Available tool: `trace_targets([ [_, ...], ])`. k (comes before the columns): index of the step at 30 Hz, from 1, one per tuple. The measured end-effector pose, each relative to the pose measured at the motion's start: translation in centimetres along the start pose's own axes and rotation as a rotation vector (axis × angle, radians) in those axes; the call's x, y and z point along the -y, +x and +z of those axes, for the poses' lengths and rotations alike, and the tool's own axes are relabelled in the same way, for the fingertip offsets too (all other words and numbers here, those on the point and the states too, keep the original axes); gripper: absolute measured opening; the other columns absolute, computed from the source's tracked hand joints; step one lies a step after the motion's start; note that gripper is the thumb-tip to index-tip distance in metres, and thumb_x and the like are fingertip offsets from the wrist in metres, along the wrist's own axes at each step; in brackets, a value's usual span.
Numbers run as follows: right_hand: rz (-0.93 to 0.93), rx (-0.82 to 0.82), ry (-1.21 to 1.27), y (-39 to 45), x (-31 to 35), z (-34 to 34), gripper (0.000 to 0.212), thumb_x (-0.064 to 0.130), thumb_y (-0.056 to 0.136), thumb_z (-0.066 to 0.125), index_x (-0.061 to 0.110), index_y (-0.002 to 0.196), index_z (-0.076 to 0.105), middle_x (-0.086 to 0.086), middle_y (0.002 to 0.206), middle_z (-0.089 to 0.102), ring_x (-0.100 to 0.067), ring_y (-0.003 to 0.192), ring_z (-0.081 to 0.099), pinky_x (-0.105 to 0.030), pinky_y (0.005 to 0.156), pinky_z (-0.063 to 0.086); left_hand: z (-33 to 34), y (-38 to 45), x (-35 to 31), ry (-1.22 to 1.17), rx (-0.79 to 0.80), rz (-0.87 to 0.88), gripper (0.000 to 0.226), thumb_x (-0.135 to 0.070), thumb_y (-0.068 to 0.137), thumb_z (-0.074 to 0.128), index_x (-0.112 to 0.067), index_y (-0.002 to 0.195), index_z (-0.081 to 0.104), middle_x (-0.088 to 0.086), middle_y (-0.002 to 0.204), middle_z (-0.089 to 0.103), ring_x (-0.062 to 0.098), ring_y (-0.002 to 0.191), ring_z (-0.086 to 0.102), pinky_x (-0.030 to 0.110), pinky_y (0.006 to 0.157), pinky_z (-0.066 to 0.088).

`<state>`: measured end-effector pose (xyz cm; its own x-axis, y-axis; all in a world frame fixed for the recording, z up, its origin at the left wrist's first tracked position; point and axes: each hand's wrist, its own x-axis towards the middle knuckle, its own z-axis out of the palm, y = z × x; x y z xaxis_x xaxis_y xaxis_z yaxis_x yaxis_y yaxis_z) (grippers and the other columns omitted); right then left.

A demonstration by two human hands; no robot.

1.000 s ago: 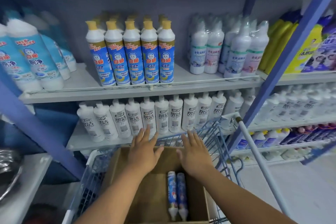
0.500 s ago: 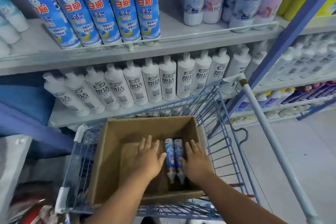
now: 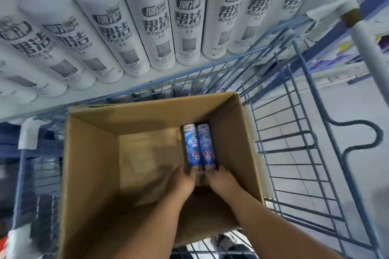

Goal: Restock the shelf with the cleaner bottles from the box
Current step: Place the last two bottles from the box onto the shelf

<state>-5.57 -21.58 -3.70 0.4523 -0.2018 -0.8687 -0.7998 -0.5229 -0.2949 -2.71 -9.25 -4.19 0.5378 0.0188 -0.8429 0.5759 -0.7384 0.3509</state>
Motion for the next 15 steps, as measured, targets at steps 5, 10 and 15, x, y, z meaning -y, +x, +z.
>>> trace_targets([
  [5,0.297,-0.008,0.405,6.2,-1.6,2.3,0.052,0.047,0.105,0.039,0.010,0.135,0.060,-0.015,0.128,0.064,-0.026,0.107,0.060,-0.036,0.098,0.044,3.1,6.0,1.1,-0.292,0.110,-0.123,0.057,-0.060,0.090,0.054,-0.018,0.127,0.061,0.005,0.114,0.069,0.022,0.097,0.065,0.042,0.092,0.054],
  [10,0.310,-0.010,0.484,10.9,-2.2,3.8,0.049,0.036,0.109,0.033,0.004,0.140,0.054,-0.017,0.122,0.061,-0.019,0.088,0.052,-0.028,0.075,0.040,6.0,11.3,2.9,-0.435,0.247,-0.191,0.053,-0.054,0.092,0.059,-0.012,0.124,0.063,0.008,0.101,0.072,0.025,0.089,0.066,0.039,0.079,0.054],
  [15,0.337,0.012,0.621,13.3,-2.4,5.4,0.049,0.044,0.109,0.022,0.016,0.137,0.051,-0.007,0.104,0.057,-0.009,0.068,0.041,-0.020,0.056,0.029,6.5,12.8,3.6,-0.492,0.309,-0.297,0.039,-0.048,0.093,0.063,-0.015,0.114,0.065,0.004,0.083,0.068,0.019,0.072,0.063,0.029,0.065,0.050],
])
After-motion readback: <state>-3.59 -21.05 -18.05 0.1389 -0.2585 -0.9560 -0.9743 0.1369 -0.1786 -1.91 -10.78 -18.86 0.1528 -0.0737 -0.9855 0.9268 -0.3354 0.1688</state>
